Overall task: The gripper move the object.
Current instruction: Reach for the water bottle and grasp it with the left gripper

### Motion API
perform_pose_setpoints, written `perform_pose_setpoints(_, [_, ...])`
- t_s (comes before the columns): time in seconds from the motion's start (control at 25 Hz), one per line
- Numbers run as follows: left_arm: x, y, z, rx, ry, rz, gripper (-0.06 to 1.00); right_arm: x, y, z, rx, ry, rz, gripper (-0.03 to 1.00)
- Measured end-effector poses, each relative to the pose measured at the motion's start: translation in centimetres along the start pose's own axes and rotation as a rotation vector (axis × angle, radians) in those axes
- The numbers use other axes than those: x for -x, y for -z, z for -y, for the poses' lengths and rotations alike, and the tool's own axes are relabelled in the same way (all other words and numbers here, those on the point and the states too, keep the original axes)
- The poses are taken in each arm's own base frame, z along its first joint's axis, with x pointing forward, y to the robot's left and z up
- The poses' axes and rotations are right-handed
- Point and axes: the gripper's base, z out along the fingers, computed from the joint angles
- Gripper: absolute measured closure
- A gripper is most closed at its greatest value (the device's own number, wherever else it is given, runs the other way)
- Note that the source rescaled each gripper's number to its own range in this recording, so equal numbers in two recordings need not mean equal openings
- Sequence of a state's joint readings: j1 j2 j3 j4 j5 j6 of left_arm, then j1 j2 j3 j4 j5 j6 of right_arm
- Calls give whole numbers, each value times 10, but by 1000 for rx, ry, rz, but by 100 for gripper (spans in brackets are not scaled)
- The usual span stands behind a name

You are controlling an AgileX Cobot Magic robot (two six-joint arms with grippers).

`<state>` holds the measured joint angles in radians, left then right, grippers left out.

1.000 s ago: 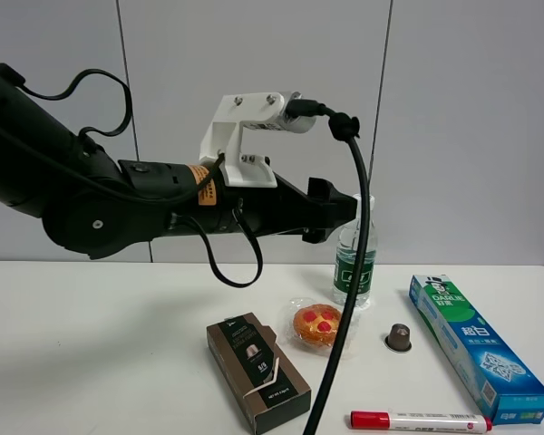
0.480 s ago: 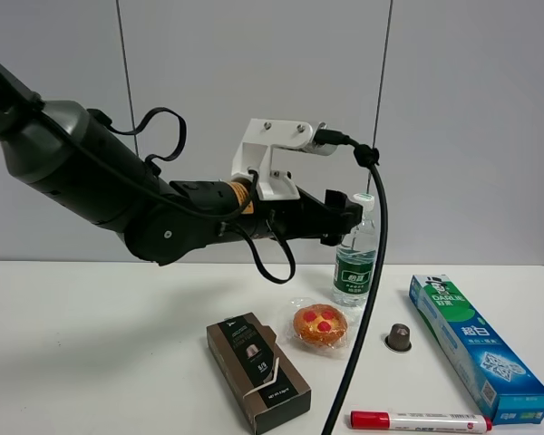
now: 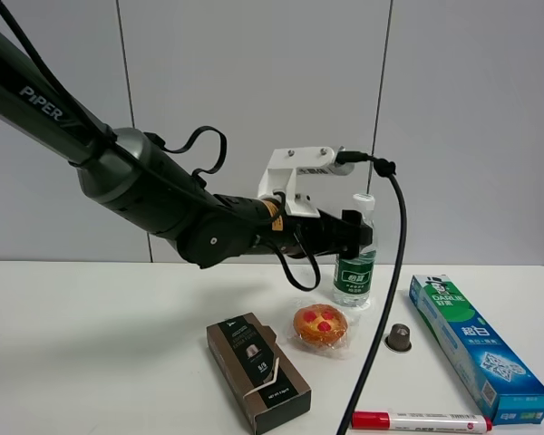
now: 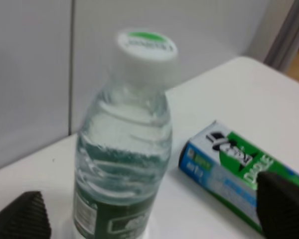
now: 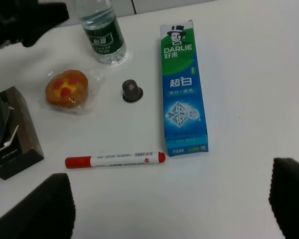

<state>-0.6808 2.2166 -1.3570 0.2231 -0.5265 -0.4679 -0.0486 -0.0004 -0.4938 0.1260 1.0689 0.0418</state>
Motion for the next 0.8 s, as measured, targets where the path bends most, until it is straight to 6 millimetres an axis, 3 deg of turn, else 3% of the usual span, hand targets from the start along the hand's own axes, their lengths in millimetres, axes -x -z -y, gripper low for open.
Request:
perform_pose_setpoints(0.2, [-10, -13, 6, -37, -55, -21, 3, 0, 0, 0, 0, 0, 0, -3])
perform_pose_setpoints(0.6, [-4, -37, 8, -62, -87, 24, 3, 0, 0, 0, 0, 0, 0, -3])
perform_pose_setpoints(0.8, [-7, -45, 5, -43, -126, 4, -4, 0, 0, 0, 1, -1, 0, -3])
